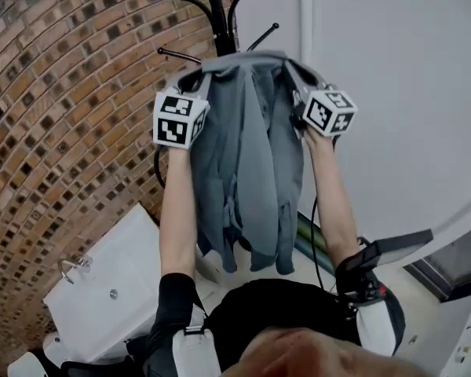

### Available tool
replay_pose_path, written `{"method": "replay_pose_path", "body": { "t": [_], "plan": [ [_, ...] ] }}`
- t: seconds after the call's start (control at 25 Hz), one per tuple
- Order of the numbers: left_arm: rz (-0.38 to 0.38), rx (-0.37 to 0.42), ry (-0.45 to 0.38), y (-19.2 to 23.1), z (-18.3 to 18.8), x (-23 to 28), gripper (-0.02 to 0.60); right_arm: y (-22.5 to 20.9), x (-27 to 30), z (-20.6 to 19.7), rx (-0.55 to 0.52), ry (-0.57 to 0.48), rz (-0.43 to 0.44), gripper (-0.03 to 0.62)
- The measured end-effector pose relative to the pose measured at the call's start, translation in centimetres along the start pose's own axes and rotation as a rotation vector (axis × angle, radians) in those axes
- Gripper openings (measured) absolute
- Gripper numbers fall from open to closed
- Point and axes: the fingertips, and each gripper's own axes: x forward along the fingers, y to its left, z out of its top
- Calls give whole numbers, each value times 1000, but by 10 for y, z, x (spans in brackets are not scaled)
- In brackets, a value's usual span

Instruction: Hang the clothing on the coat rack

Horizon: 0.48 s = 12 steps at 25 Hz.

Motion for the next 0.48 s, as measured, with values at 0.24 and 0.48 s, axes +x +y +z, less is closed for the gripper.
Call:
{"method": "replay_pose_path", "body": {
  "t": [0.24, 0.48],
  "plan": [
    [-93, -16, -14, -62, -40, -1, 21, 89, -39, -67, 175, -7, 251, 18],
    [59, -311, -377, -76, -49, -62, 20, 80, -68, -50, 151, -59, 279, 32]
  ]
}}
